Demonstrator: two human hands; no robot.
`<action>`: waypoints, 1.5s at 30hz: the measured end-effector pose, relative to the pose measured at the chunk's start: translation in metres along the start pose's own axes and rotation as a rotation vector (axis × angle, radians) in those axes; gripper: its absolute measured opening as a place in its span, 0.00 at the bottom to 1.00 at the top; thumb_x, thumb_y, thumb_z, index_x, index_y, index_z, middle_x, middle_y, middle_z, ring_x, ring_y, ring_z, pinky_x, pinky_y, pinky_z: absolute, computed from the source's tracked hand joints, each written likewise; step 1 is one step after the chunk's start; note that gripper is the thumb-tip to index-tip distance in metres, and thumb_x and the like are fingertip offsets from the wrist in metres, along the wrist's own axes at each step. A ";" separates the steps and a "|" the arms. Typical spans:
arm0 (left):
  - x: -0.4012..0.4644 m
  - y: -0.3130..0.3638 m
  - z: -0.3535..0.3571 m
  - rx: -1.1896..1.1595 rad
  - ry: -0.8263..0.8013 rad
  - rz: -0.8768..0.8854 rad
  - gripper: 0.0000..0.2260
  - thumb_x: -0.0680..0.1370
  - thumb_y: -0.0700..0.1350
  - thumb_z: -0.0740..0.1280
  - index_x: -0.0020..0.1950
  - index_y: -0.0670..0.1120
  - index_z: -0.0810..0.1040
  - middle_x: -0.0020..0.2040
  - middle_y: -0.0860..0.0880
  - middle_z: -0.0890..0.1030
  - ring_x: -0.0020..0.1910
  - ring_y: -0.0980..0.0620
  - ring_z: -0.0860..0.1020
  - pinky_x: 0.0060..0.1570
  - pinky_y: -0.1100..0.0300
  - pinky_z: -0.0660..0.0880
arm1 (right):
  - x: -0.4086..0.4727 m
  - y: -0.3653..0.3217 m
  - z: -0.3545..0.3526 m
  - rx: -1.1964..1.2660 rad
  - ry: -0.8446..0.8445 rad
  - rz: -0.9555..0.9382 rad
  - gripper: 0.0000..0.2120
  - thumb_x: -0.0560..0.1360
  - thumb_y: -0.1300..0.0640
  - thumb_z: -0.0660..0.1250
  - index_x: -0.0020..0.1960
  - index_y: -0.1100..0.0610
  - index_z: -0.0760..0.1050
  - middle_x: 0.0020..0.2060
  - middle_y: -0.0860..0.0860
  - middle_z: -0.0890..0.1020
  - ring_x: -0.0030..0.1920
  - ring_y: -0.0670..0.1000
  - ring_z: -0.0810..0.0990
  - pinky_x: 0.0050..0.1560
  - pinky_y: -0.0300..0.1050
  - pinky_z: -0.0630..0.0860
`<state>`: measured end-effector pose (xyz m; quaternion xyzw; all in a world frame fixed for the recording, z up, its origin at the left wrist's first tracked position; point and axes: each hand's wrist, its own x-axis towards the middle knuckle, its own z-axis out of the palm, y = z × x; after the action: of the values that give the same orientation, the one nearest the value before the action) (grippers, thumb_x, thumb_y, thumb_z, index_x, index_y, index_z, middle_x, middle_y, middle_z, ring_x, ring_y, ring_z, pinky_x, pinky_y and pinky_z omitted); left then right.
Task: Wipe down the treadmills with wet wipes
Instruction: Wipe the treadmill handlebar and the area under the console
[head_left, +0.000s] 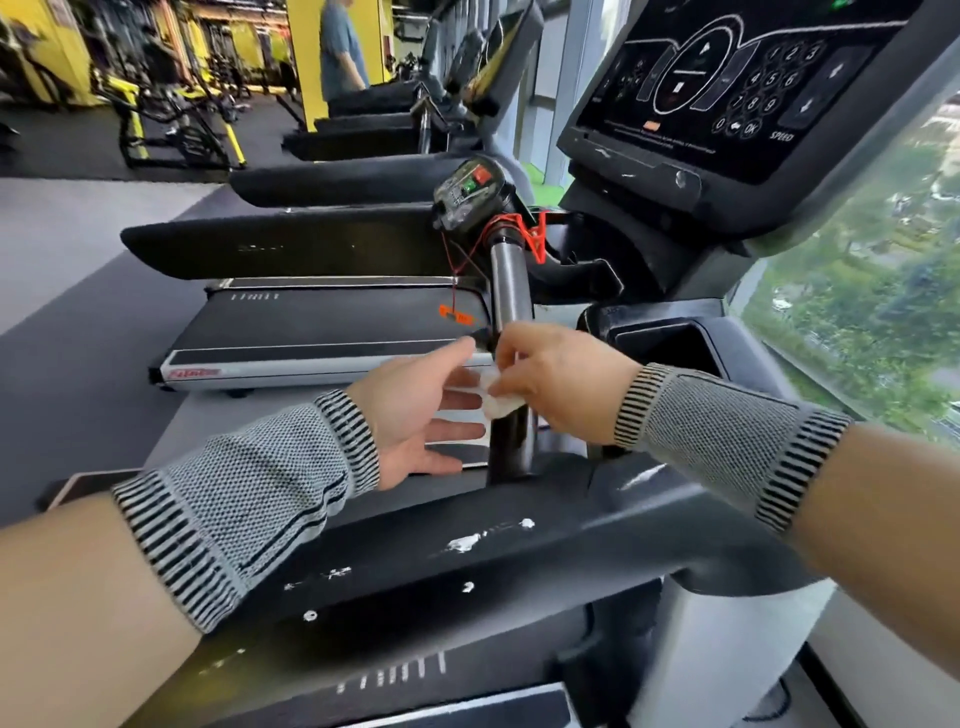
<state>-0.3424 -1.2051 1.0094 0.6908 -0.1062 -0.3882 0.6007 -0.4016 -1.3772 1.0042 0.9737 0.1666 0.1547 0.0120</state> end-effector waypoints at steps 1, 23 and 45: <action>-0.002 0.000 0.002 -0.004 0.010 0.003 0.21 0.78 0.61 0.59 0.60 0.46 0.76 0.58 0.46 0.80 0.54 0.46 0.80 0.51 0.46 0.74 | 0.004 0.000 -0.002 -0.006 0.018 0.027 0.13 0.62 0.71 0.75 0.43 0.57 0.84 0.42 0.57 0.78 0.39 0.59 0.78 0.38 0.49 0.79; -0.002 -0.006 0.000 0.044 -0.069 -0.052 0.21 0.78 0.60 0.59 0.61 0.45 0.76 0.59 0.47 0.79 0.53 0.45 0.81 0.47 0.49 0.74 | -0.003 -0.015 -0.013 0.334 -0.031 0.650 0.07 0.72 0.61 0.66 0.40 0.49 0.75 0.36 0.41 0.75 0.42 0.46 0.75 0.45 0.36 0.69; 0.006 -0.009 -0.021 0.048 -0.200 -0.052 0.20 0.79 0.60 0.59 0.61 0.46 0.73 0.58 0.47 0.77 0.52 0.44 0.81 0.50 0.48 0.74 | -0.016 -0.057 -0.004 0.009 -0.285 0.262 0.13 0.68 0.69 0.71 0.45 0.53 0.84 0.43 0.48 0.75 0.45 0.51 0.77 0.44 0.43 0.75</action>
<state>-0.3269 -1.1907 0.9979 0.6652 -0.1570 -0.4679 0.5603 -0.4349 -1.3289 0.9993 0.9992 0.0358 0.0147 0.0108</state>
